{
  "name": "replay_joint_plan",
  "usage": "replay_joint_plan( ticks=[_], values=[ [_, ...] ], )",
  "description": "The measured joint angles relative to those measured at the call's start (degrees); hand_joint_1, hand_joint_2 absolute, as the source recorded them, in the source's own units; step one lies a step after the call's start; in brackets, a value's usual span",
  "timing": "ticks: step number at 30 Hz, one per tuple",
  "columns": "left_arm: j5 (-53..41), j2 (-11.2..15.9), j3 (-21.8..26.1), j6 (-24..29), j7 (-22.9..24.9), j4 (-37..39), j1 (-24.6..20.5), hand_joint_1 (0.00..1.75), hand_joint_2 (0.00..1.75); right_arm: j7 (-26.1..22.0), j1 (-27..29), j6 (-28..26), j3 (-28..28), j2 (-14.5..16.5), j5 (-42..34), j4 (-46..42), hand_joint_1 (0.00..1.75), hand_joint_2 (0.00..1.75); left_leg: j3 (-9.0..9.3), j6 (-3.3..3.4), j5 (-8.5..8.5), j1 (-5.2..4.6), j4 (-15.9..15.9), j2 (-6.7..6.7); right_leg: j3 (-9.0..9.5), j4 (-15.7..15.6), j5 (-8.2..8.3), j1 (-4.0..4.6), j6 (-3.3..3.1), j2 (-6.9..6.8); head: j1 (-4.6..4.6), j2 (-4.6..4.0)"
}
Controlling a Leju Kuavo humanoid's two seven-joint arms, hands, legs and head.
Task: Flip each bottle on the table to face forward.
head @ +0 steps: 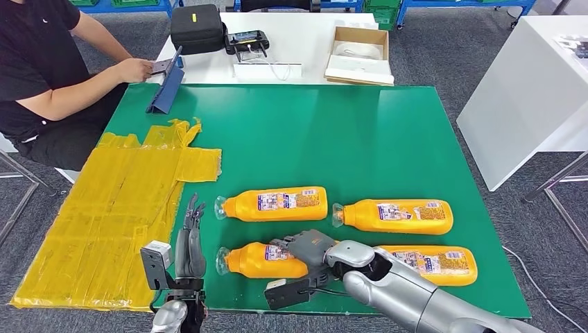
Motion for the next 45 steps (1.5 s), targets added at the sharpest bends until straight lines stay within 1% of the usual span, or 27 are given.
replay_joint_plan(
  ticks=[2,4,6,8,10,12,15,17,22,23,24,25,29,31,32,34,38,42,45],
  values=[
    [1.96,-0.03,-0.13,0.80,0.07,0.04,-0.26,0.00,0.00,-0.96,0.98,-1.98,-2.06,-0.09,-4.28,0.44,1.75,1.75,0.06,0.01,0.04,0.00,0.00,0.00,0.05,0.00,0.05,0.01,-0.07,0.01,-0.01,0.00],
    [4.37,-0.20,-0.06,2.86,-0.03,0.00,-0.37,0.00,0.00,-2.76,2.56,-5.08,-4.59,-0.38,-7.90,0.45,1.75,1.75,0.08,0.01,0.04,0.00,0.00,0.00,0.08,0.00,0.06,0.01,-0.06,0.01,0.01,0.00],
    [7.87,-0.51,0.09,6.97,-0.31,-0.44,-0.41,0.00,0.00,-6.21,5.12,-9.02,-8.16,-0.71,-11.97,0.20,1.75,1.75,0.09,0.02,0.03,0.01,0.00,0.00,0.10,0.00,0.06,0.01,-0.06,0.02,0.02,0.00],
    [12.71,-0.83,0.37,12.99,-0.60,-1.70,-0.34,0.00,0.00,-11.40,9.15,-13.13,-12.48,-0.62,-15.14,-0.92,1.75,1.75,0.03,0.01,0.01,0.00,0.01,-0.02,0.09,0.00,0.06,0.01,-0.06,0.03,0.02,0.00],
    [17.92,-1.03,0.92,18.64,-0.75,-3.50,-0.19,0.00,0.87,-16.63,14.30,-16.14,-17.05,0.28,-16.58,-2.93,1.75,1.75,-0.11,0.01,0.01,0.00,0.01,-0.05,-0.02,0.00,0.06,0.01,-0.06,0.02,0.00,0.00],
    [21.43,-1.12,1.58,21.42,-0.81,-4.97,-0.04,0.00,1.75,-19.49,18.76,-17.42,-20.82,1.54,-16.95,-4.86,1.75,1.75,-0.27,0.01,0.01,0.02,0.00,-0.09,-0.18,0.00,0.06,0.04,-0.06,-0.01,-0.03,0.00],
    [24.24,-1.31,2.63,22.56,-0.83,-6.13,0.08,0.00,1.75,-22.17,23.15,-18.55,-25.90,3.77,-17.03,-7.28,1.75,1.75,-0.39,0.00,0.02,0.06,-0.01,-0.08,-0.28,0.01,0.05,0.13,-0.07,-0.01,-0.01,0.00],
    [25.10,-1.36,3.25,22.75,-0.83,-6.40,0.16,0.00,1.75,-23.38,24.83,-19.12,-28.71,5.12,-16.85,-8.58,1.75,1.75,-0.39,0.00,0.02,0.07,-0.02,-0.03,-0.32,0.01,0.05,0.15,-0.07,0.02,-0.01,0.00],
    [25.58,-1.50,3.94,22.17,-0.79,-6.64,0.27,0.00,1.75,-23.95,26.75,-19.28,-31.87,6.73,-16.67,-10.19,1.75,1.75,-0.41,0.00,0.03,0.05,-0.01,-0.06,-0.31,0.01,0.05,0.10,-0.07,0.00,0.01,0.00],
    [25.59,-1.51,4.05,20.58,-0.63,-6.63,0.34,0.00,1.75,-24.52,27.37,-19.22,-32.63,7.16,-16.61,-10.60,1.75,1.75,-0.41,0.00,0.03,0.05,0.00,-0.05,-0.32,0.01,0.05,0.09,-0.07,0.00,0.01,0.00],
    [25.46,-1.47,4.02,17.56,-0.30,-6.58,0.44,0.00,1.75,-25.33,28.06,-19.04,-33.47,7.66,-16.40,-11.11,1.75,1.75,-0.41,0.00,0.03,0.04,0.00,-0.06,-0.32,0.01,0.05,0.07,-0.07,0.00,0.01,0.00],
    [25.10,-1.36,3.77,13.07,0.17,-6.46,0.58,0.00,1.75,-26.22,28.77,-18.69,-34.41,8.20,-16.05,-11.73,1.75,1.75,-0.41,0.00,0.03,0.03,0.01,-0.07,-0.32,0.01,0.05,0.05,-0.07,0.00,0.01,0.00],
    [20.85,-0.74,1.00,-12.05,0.90,-5.22,1.11,0.00,1.75,-28.07,31.00,-15.61,-38.08,10.00,-13.46,-14.35,1.75,1.75,-0.43,0.01,0.02,0.01,0.00,-0.06,-0.33,0.01,0.05,0.01,-0.06,0.00,0.01,0.00],
    [19.01,-0.56,-0.60,-21.17,0.22,-4.85,1.47,0.00,1.75,-28.67,31.76,-14.16,-39.57,10.57,-12.36,-14.95,1.75,1.75,-0.43,0.01,0.01,0.00,0.00,-0.06,-0.34,0.01,0.05,0.00,-0.06,0.01,0.00,0.00],
    [18.33,-0.51,-1.23,-24.45,-0.09,-4.76,1.68,0.00,1.75,-28.94,32.07,-13.66,-40.19,10.83,-11.98,-15.05,1.75,1.75,-0.43,0.01,0.01,0.00,0.00,-0.05,-0.34,0.01,0.05,0.00,-0.06,0.01,-0.01,0.00],
    [17.60,-0.48,-2.20,-28.46,-0.46,-4.69,2.01,0.00,1.75,-29.30,32.46,-13.13,-41.27,11.27,-11.60,-15.10,1.75,1.75,-0.43,0.01,0.01,0.00,0.00,-0.05,-0.34,0.01,0.05,0.00,-0.06,0.01,-0.01,0.00],
    [17.51,-0.43,-3.15,-31.61,-0.61,-4.68,2.26,0.00,1.75,-29.57,32.69,-12.53,-42.68,11.90,-11.54,-15.05,1.75,1.75,-0.43,0.01,0.02,0.00,0.00,-0.05,-0.34,0.00,0.05,0.01,-0.07,0.01,0.00,0.00],
    [17.21,-0.37,-4.05,-38.05,-0.69,-4.70,2.39,0.00,1.75,-29.79,32.70,-11.44,-43.60,12.50,-11.61,-14.40,1.75,1.75,-0.43,0.01,0.02,0.01,0.00,-0.05,-0.33,0.01,0.05,0.02,-0.07,0.00,0.00,0.00],
    [16.71,-0.37,-4.17,-40.08,-0.74,-4.72,2.59,0.00,1.75,-29.97,32.71,-11.16,-43.98,12.74,-11.58,-13.85,1.75,1.75,-0.43,0.01,0.02,0.01,0.00,-0.05,-0.33,0.01,0.05,0.02,-0.07,0.00,-0.01,0.00]
  ],
)
